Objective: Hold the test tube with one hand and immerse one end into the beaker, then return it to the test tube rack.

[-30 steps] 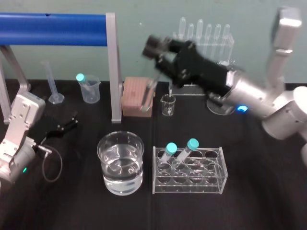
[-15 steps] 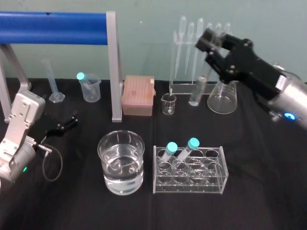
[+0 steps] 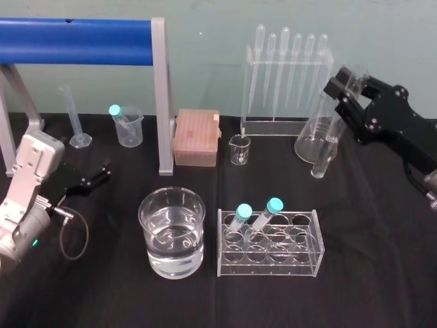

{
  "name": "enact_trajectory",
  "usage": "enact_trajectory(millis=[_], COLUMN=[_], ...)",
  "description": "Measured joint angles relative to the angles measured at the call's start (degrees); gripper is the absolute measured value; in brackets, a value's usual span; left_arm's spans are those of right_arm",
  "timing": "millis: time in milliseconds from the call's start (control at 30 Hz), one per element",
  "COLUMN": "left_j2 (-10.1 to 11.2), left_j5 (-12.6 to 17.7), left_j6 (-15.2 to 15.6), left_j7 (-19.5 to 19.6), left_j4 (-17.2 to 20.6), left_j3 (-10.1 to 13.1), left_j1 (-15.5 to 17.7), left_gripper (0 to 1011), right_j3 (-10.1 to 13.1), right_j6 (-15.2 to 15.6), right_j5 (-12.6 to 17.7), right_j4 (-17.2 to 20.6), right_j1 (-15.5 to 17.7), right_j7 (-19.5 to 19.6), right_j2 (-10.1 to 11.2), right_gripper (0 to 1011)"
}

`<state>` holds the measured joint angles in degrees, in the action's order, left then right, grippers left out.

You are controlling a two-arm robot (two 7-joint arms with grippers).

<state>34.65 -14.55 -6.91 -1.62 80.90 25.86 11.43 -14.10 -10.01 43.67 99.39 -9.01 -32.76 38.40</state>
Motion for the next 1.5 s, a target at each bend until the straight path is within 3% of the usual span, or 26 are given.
enact_trajectory(millis=[300, 633, 1000, 1500], left_j2=[0.00, 0.00, 0.00, 0.00], left_j5=[0.00, 0.00, 0.00, 0.00], left_j6=[0.00, 0.00, 0.00, 0.00], left_j7=[0.00, 0.00, 0.00, 0.00], left_j4=[0.00, 0.00, 0.00, 0.00], left_j3=[0.00, 0.00, 0.00, 0.00], left_j1=[0.00, 0.00, 0.00, 0.00], left_gripper=[1000, 1000, 1000, 1000], right_j3=[0.61, -2.14, -3.51, -3.53], right_j6=[2.25, 4.80, 5.64, 6.13], right_j5=[-0.40, -0.75, -1.11, -1.36], right_j4=[-0.97, -4.77, -6.24, -6.37], right_j1=[1.47, -0.33, -1.17, -1.16], right_j7=[0.09, -1.79, -2.17, -1.69], right_j2=[-0.67, -2.47, -2.93, -2.68], right_gripper=[242, 242, 242, 242])
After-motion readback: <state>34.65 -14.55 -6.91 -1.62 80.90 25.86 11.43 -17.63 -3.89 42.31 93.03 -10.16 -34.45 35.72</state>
